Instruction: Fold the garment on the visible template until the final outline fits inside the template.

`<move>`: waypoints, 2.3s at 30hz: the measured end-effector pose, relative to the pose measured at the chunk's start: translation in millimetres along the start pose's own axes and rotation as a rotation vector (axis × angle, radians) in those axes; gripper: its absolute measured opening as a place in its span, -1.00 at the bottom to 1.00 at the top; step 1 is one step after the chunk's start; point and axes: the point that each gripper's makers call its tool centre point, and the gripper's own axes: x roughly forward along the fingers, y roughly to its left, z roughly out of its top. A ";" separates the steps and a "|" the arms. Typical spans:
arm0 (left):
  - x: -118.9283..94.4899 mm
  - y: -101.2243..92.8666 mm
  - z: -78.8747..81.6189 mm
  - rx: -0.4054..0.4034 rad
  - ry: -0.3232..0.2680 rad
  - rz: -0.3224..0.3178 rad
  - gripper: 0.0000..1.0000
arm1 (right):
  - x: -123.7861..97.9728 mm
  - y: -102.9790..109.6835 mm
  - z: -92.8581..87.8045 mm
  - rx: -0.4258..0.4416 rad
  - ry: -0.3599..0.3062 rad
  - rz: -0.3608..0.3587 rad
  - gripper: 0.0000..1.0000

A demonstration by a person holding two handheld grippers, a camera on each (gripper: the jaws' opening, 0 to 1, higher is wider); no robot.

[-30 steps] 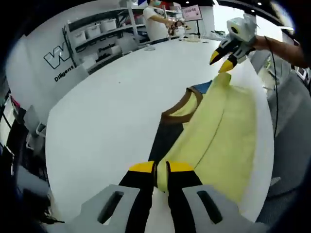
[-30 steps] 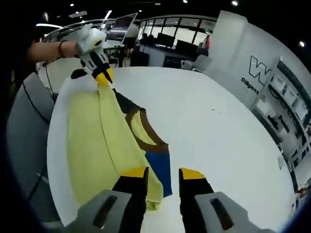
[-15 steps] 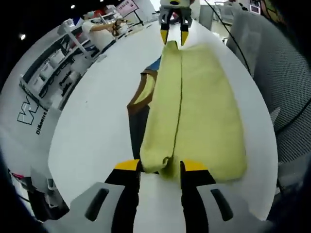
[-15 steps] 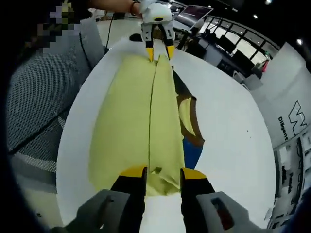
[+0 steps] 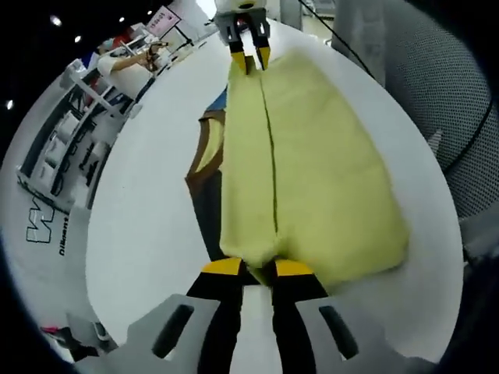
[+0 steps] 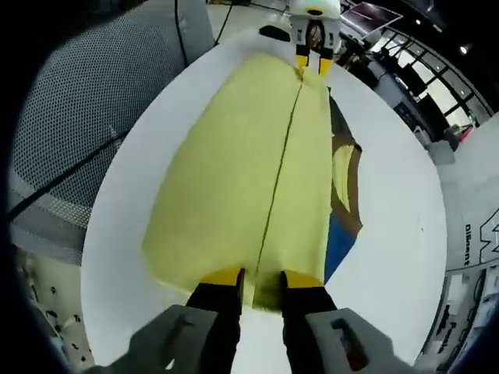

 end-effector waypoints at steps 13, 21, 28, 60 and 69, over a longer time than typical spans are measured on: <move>-1.5 7.3 -2.3 -0.042 -0.018 0.060 -0.97 | -6.1 -13.2 -9.2 0.089 -0.006 -0.072 -1.00; -10.4 28.0 -6.0 -0.096 -0.026 0.172 -0.82 | -13.6 -27.9 -9.8 0.262 -0.084 -0.135 -1.00; -13.9 38.2 -9.3 -0.129 -0.027 0.221 -0.34 | -12.6 -25.6 -9.3 0.273 -0.086 -0.132 -1.00; 0.4 58.7 -23.1 -0.857 -0.101 0.147 -0.90 | -8.2 -88.4 -41.1 1.041 -0.260 -0.280 -1.00; 13.6 57.1 -33.4 -1.043 -0.092 0.119 -0.90 | 9.6 -102.8 -49.2 1.157 -0.256 -0.270 -1.00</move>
